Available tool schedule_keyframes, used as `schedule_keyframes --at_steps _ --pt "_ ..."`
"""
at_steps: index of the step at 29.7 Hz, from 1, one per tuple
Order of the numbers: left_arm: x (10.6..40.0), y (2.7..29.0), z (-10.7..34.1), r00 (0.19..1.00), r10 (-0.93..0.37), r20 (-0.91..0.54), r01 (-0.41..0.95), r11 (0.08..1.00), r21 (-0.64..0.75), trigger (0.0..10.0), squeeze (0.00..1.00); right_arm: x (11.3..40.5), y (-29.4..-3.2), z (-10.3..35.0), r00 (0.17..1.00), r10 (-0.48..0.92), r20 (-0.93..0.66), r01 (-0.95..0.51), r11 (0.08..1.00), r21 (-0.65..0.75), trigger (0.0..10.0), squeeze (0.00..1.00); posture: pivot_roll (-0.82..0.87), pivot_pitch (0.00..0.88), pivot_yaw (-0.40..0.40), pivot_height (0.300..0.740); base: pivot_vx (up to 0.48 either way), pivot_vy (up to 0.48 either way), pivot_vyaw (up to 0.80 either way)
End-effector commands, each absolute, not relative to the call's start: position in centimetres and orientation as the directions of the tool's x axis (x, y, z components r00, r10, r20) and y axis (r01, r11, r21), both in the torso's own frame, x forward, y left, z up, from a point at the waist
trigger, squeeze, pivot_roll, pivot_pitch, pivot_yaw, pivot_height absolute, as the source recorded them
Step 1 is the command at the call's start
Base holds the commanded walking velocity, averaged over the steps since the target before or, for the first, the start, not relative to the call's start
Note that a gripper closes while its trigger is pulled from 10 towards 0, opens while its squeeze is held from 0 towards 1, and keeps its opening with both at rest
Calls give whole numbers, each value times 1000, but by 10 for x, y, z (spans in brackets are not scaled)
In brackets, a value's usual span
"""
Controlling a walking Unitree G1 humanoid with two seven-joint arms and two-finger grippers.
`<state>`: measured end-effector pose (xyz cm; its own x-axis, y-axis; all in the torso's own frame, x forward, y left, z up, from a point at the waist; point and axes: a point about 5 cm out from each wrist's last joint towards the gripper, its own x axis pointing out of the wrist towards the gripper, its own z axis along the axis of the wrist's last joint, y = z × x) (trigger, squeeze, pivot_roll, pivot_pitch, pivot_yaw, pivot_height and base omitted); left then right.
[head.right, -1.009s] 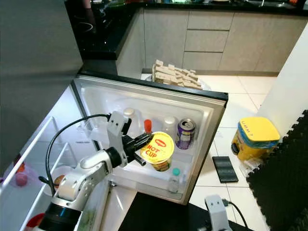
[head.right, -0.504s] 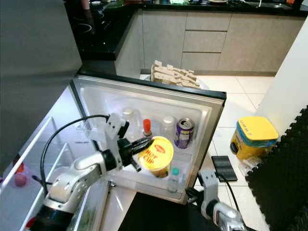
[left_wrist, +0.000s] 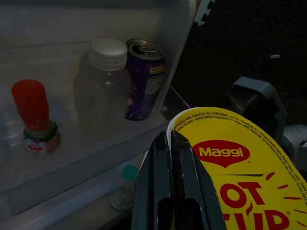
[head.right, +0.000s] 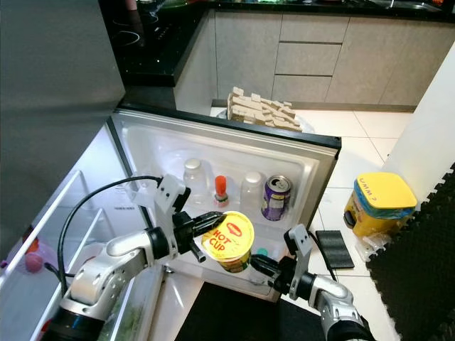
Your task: Restocking fridge
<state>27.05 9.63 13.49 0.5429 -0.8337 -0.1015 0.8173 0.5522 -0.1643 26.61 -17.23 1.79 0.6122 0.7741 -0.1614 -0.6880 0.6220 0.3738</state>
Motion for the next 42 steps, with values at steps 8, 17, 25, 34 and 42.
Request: schedule_keyframes --at_steps 8,17,25,34,42 --pt "269 101 135 540 -831 -133 821 555 -133 10000 0 285 -194 35 737 648 -191 -615 761 207 10000 0 57 22 -4 740 0 0 0" --pt "271 106 135 556 -819 -142 811 572 -120 10000 0 293 -205 41 808 552 -205 -538 834 125 10000 0 61 27 -2 740 0 0 0" --pt "270 110 137 568 -810 -145 804 584 -114 10000 0 307 -218 51 894 396 -208 -402 915 15 10000 0 77 44 4 740 0 0 0" --pt "270 117 139 589 -794 -149 789 605 -105 10000 0 321 -239 64 943 237 -233 -267 957 -108 10000 0 90 57 7 740 0 0 0" --pt "273 120 141 608 -780 -145 777 623 -94 10000 0 324 -254 69 965 122 -232 -163 972 -167 10000 0 95 53 9 740 0 0 0"
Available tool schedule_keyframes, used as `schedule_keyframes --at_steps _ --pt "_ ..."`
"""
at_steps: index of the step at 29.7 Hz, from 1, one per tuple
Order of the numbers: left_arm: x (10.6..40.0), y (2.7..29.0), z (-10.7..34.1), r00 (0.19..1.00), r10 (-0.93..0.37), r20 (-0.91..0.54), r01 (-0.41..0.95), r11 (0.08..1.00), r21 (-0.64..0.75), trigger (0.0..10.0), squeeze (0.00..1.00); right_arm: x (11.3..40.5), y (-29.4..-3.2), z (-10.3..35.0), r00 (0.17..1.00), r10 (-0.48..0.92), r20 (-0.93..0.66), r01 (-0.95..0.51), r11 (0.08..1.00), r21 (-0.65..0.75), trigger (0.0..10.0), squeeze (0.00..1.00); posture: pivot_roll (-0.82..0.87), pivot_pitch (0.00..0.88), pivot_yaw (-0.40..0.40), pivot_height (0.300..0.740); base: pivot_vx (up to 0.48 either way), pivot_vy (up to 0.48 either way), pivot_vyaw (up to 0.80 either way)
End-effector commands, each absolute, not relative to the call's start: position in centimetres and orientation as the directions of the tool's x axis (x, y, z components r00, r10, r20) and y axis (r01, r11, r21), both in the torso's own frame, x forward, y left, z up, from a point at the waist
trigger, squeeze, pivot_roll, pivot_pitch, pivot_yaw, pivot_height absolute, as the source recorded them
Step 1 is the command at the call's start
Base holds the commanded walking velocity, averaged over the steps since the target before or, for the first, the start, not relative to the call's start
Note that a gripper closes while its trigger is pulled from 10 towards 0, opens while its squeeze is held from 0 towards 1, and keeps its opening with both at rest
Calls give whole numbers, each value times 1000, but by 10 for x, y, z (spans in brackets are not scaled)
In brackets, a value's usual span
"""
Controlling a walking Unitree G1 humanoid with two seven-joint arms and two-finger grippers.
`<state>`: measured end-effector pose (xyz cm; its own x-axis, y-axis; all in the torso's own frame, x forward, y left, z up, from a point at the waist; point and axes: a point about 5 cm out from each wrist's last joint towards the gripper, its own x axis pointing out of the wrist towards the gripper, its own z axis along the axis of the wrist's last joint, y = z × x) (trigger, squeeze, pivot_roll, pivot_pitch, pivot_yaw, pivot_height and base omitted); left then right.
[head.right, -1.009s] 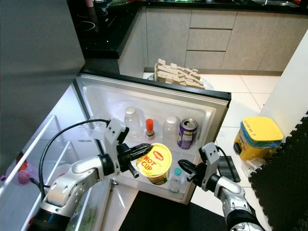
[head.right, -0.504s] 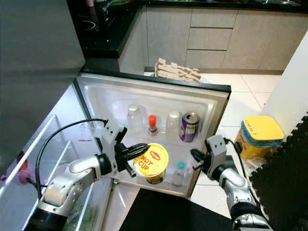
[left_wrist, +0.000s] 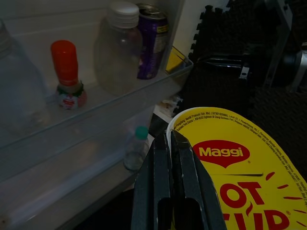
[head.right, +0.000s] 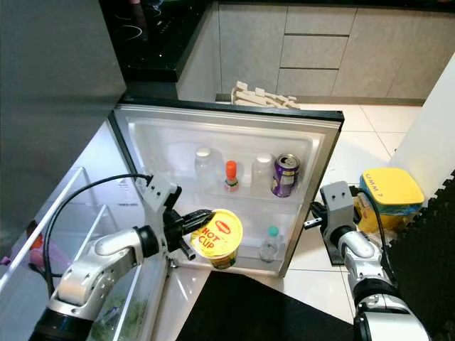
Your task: Restocking fridge
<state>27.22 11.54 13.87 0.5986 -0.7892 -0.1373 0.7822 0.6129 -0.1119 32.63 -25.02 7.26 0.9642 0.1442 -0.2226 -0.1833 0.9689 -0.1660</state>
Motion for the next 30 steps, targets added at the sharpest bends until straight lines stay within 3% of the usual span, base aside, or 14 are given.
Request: schedule_keyframes --at_steps 1,7,16,24,30 --pt "273 120 141 612 -777 -144 774 627 -91 10000 0 322 -255 68 965 118 -236 -159 974 -164 10000 0 95 53 9 740 0 0 0" --pt "278 122 143 633 -762 -137 760 645 -78 10000 0 312 -250 55 954 165 -251 -190 978 -80 10000 0 92 44 10 740 0 0 0" --pt "284 124 145 650 -747 -137 747 662 -65 10000 0 283 -236 29 868 420 -266 -398 907 135 10000 0 77 28 12 740 0 0 0" --pt "297 134 147 715 -686 -136 687 725 -41 10000 0 277 -218 26 781 575 -245 -541 818 196 10000 0 66 18 13 740 0 0 0" --pt "308 142 153 769 -629 -115 631 775 -25 10000 0 280 -190 40 646 745 -166 -718 667 200 10000 0 68 16 11 740 0 0 0"
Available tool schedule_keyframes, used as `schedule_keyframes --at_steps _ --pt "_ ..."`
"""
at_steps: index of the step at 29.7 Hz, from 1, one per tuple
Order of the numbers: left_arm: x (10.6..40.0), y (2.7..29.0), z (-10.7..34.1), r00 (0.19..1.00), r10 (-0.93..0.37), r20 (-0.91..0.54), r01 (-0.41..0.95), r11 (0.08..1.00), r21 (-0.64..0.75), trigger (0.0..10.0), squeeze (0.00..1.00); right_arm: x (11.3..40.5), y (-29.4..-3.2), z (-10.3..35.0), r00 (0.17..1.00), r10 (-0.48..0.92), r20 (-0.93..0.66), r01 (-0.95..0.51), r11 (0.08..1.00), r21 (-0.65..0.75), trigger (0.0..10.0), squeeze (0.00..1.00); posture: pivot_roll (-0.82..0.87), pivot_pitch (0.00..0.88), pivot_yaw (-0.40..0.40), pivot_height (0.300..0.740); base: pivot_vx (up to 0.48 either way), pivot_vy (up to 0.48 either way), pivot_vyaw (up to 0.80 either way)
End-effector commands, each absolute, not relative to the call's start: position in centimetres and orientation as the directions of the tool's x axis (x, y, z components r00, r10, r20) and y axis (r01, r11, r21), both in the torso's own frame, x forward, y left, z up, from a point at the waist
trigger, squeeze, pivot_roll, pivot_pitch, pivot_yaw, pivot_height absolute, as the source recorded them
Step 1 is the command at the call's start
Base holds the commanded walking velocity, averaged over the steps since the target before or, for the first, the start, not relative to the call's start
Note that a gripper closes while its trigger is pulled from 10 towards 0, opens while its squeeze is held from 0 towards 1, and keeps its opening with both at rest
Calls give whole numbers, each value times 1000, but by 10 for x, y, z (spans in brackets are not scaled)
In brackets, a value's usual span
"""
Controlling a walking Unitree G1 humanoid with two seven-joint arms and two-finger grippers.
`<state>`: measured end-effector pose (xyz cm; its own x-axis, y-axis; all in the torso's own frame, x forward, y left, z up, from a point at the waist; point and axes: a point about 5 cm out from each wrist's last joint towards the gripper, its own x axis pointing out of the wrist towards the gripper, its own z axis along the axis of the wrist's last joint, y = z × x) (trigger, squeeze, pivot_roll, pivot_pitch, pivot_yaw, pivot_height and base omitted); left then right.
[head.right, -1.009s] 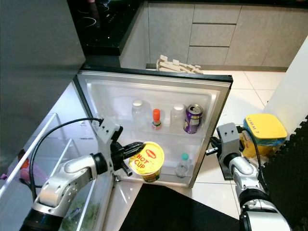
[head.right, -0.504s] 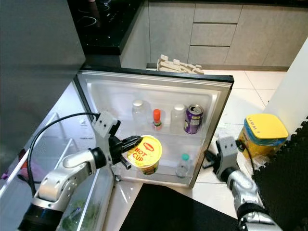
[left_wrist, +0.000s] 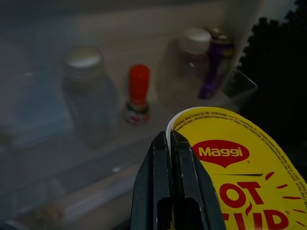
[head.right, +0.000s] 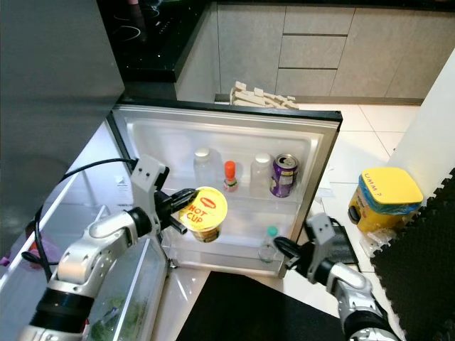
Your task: Restocking fridge
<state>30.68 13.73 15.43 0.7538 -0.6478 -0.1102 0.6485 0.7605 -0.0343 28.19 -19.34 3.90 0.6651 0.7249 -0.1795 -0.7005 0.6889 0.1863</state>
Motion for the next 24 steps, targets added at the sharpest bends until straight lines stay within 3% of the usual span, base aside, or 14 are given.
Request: schedule_keyframes --at_steps 1,5,10,16,20,24 --pt "308 142 153 769 -629 -115 631 775 -25 10000 0 280 -190 40 646 745 -166 -718 667 200 10000 0 68 16 11 740 0 0 0" --pt "314 147 158 788 -607 -100 608 793 -23 10000 0 278 -175 52 525 839 -143 -821 544 172 10000 0 66 14 11 740 0 0 0" --pt "315 149 161 774 -626 -90 626 779 -35 10000 0 277 -171 57 485 860 -160 -849 507 150 10000 0 65 15 11 740 0 0 0" --pt "307 151 159 719 -687 -106 687 725 -47 10000 0 273 -176 43 502 827 -253 -826 546 144 10000 0 62 17 6 740 0 0 0" --pt "307 160 158 719 -684 -124 685 728 -42 10000 0 264 -185 14 560 719 -411 -743 656 133 10000 0 61 18 5 740 0 0 0" --pt "307 161 158 723 -680 -124 681 731 -39 10000 0 253 -190 -2 575 657 -487 -694 707 134 10000 0 64 18 4 740 0 0 0"
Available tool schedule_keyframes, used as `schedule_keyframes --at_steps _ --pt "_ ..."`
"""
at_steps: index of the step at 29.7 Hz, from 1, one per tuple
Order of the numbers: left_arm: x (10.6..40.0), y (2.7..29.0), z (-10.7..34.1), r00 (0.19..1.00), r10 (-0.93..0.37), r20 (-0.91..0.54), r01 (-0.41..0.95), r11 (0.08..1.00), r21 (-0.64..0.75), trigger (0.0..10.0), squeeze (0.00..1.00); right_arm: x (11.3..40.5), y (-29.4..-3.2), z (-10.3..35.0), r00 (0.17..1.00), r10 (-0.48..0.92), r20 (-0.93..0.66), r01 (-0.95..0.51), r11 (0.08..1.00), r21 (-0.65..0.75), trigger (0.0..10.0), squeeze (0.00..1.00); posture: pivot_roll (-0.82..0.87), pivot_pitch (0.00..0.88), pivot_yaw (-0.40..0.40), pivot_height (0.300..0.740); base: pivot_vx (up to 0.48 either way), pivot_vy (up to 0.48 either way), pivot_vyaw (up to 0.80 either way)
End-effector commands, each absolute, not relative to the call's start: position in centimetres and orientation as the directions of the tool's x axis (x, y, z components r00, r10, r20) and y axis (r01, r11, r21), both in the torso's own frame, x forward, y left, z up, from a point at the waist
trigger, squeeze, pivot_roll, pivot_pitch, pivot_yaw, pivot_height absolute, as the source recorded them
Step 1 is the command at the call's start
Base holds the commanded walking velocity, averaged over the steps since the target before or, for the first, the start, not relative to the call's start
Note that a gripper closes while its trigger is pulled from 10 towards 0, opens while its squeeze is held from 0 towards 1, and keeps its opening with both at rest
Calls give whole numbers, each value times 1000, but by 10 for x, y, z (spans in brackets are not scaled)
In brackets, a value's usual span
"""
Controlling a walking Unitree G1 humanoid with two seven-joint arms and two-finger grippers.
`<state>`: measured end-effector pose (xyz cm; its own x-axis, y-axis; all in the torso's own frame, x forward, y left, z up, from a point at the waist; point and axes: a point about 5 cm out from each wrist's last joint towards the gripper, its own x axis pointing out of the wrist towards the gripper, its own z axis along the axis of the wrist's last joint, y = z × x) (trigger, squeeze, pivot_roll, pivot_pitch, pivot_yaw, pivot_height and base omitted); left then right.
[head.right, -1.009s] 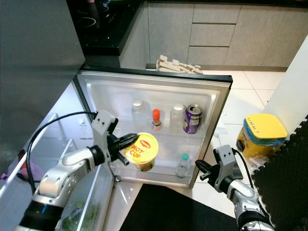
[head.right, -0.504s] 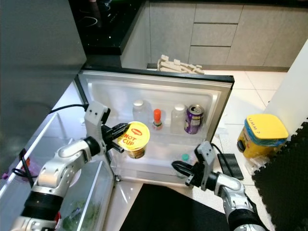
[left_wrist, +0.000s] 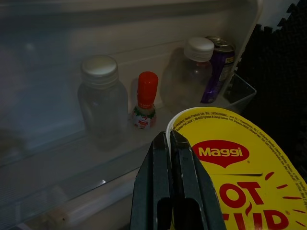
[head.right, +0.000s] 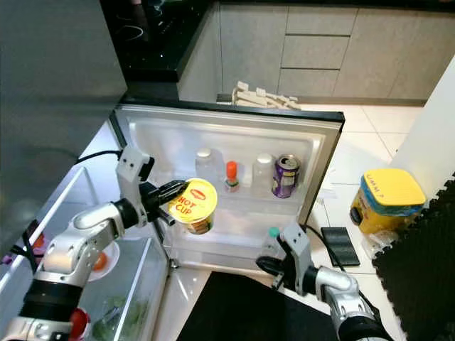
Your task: Restocking fridge
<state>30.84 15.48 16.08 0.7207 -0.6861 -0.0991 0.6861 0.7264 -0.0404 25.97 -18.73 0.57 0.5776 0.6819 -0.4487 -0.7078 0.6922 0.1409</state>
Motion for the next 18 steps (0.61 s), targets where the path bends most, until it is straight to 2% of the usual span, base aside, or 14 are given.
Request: schedule_keyframes --at_steps 1,5,15,18 --pt "307 161 158 725 -678 -127 679 733 -37 10000 0 248 -191 -7 569 649 -506 -686 713 144 10000 0 64 18 4 740 0 0 0" --pt "306 160 154 721 -680 -135 682 731 -41 10000 0 240 -188 -15 554 645 -526 -680 715 161 10000 0 64 18 4 740 0 0 0" --pt "303 154 148 705 -693 -149 695 717 -53 10000 0 244 -183 -14 563 653 -506 -680 715 166 10000 0 63 20 4 740 0 0 0" --pt "303 152 149 706 -693 -145 694 718 -55 10000 0 248 -184 -17 585 598 -548 -651 749 123 10000 0 63 20 4 740 0 0 0"
